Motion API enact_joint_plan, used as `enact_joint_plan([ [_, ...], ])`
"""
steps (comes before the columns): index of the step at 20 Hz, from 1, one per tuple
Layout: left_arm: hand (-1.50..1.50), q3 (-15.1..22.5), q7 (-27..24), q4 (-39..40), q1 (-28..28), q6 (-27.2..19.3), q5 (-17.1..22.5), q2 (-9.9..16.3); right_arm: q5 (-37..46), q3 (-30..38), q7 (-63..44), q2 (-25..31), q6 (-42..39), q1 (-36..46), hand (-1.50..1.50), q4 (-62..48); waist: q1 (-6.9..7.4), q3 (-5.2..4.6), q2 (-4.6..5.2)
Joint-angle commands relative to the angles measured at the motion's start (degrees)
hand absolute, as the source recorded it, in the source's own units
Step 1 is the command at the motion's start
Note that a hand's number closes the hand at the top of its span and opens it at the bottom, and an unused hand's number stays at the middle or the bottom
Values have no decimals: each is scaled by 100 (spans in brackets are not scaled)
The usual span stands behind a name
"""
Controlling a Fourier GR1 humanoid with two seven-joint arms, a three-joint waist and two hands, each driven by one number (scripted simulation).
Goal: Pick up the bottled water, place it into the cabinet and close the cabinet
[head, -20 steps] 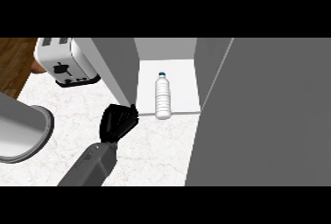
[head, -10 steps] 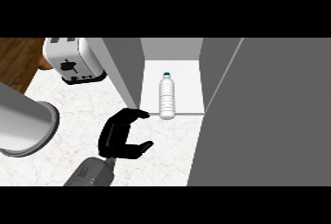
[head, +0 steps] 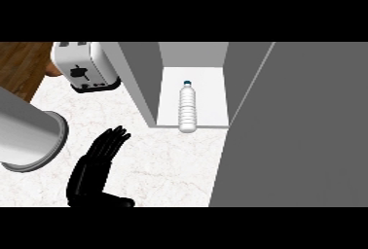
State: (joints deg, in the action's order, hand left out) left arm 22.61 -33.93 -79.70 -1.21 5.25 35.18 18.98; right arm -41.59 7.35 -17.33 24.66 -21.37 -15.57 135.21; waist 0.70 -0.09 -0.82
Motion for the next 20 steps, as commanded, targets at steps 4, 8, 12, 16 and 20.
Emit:
enact_joint_plan([
  [4,-150,-504,-156,-776,-927,-22,-23,861,699,-1220,-620,-148,768,86,150,1531,27,-7,2],
  [8,-150,-783,-177,-1030,-1063,54,4,1199,1081,-1998,-682,-240,1105,567,150,1488,-15,-13,-11],
  [12,-150,-1014,-71,-1338,-1231,354,233,1564,1552,-2889,-739,-444,1528,1245,150,1070,12,-20,-26],
  [16,-150,-1211,-126,-1521,-1554,560,384,1780,1715,-3512,-1027,-531,2026,2110,150,812,31,-27,-35],
  [20,-150,-1244,100,-1886,-1778,604,549,1935,2234,-4290,-1178,-1052,2621,3152,150,59,131,-32,-50],
])
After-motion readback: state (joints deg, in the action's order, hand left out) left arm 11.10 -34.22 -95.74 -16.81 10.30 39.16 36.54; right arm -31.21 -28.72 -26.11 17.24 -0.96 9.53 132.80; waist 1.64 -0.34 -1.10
